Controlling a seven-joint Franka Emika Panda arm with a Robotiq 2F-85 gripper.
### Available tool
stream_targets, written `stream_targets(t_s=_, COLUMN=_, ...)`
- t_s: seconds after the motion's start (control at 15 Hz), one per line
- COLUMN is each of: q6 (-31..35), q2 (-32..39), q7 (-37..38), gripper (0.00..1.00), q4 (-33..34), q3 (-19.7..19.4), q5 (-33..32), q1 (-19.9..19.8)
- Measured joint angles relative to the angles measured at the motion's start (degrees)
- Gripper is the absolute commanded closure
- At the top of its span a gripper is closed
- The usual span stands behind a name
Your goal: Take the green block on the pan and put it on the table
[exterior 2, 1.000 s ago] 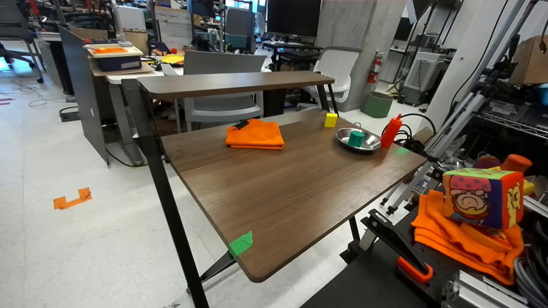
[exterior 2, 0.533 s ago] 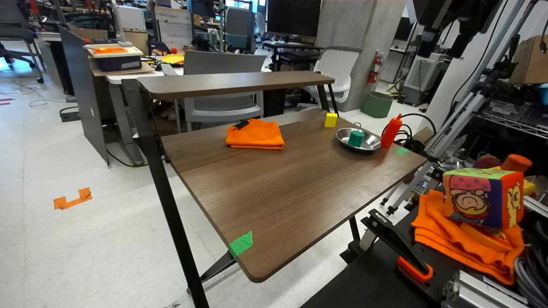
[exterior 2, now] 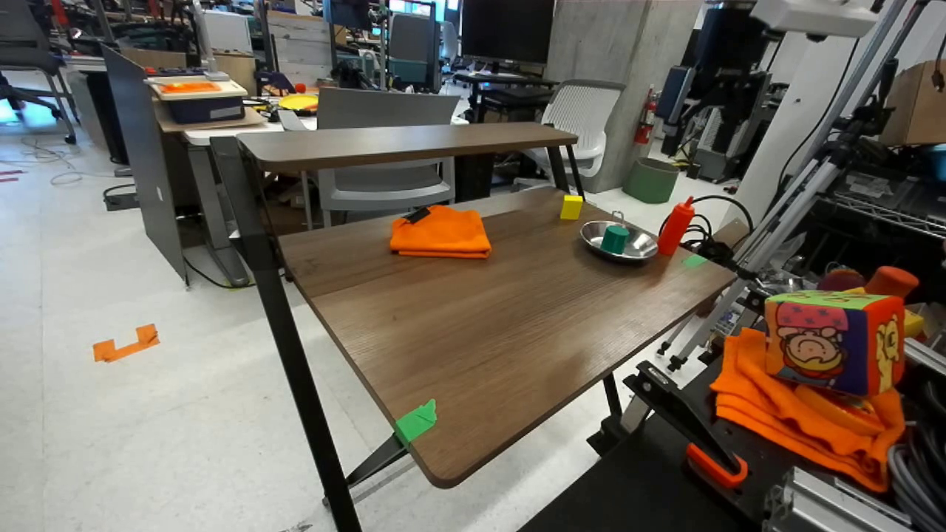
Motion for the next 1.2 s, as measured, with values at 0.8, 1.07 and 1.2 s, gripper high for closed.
stream_targets(t_s=0.8, q6=-1.0, q2=24.6, q7=-3.0, gripper=0.00, q4=20.9, q3=0.7, q5=1.7, q1=0.5)
stream_targets(t_s=1.07, q6=-2.6, q2=29.0, q7=-3.8, gripper=0.00, q4=24.8, q3=0.9, q5=1.7, q1=0.7)
stream_targets(t_s=1.2, q6=-3.4, q2=30.7, q7=-3.9, gripper=0.10, q4=26.3, q3=0.9, q5=1.6, q1=0.9)
